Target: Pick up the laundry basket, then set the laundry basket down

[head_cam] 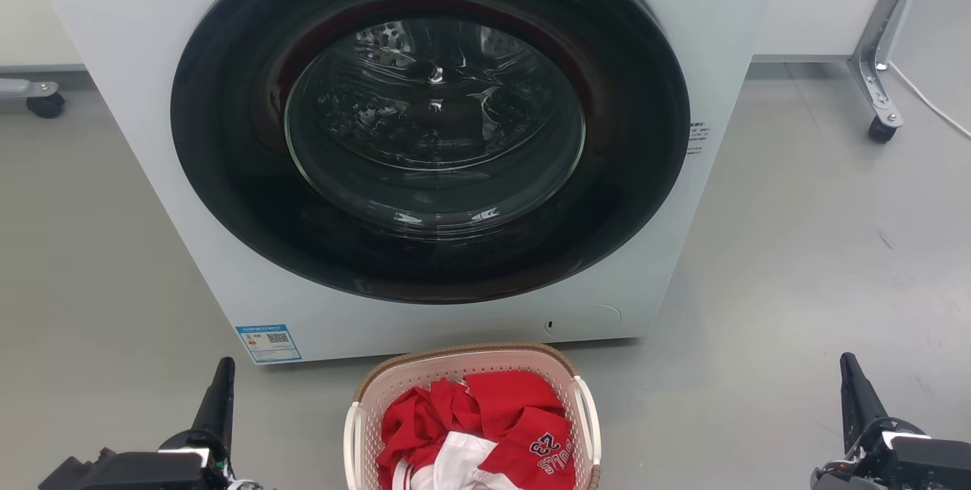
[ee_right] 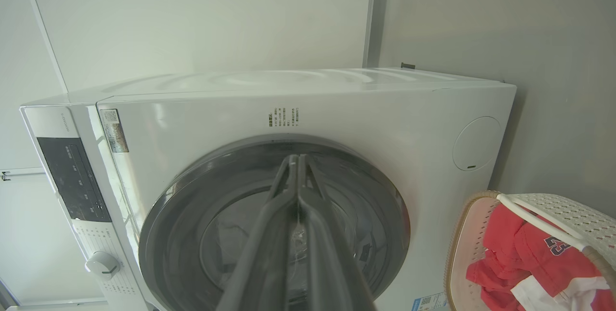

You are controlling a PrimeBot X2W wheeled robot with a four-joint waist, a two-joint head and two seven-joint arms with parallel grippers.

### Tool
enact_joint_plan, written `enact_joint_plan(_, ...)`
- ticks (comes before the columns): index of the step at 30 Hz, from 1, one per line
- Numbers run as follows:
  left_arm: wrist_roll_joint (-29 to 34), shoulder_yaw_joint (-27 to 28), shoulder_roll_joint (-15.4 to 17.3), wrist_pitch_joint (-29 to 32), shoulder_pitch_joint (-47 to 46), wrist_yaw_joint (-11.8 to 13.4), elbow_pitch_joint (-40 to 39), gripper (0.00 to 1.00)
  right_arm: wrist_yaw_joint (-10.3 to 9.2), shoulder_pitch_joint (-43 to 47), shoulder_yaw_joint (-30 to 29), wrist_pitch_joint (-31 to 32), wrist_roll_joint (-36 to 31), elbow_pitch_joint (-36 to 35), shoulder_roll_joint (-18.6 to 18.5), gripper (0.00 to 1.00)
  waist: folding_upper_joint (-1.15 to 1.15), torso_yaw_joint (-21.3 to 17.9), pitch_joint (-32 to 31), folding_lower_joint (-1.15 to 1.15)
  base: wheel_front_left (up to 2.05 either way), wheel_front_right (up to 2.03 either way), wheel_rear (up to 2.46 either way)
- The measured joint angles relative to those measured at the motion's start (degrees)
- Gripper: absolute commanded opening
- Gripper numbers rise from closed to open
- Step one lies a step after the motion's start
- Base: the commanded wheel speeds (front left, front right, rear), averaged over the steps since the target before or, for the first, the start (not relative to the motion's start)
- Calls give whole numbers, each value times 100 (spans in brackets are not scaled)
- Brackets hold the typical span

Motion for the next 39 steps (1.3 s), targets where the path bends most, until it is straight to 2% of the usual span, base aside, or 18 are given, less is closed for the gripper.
enact_joint_plan(39, 0, 0, 0, 0, 0, 0, -2, 0, 0, 0, 0, 0, 0, -2, 0, 0, 0, 0, 0, 0, 0, 0, 0)
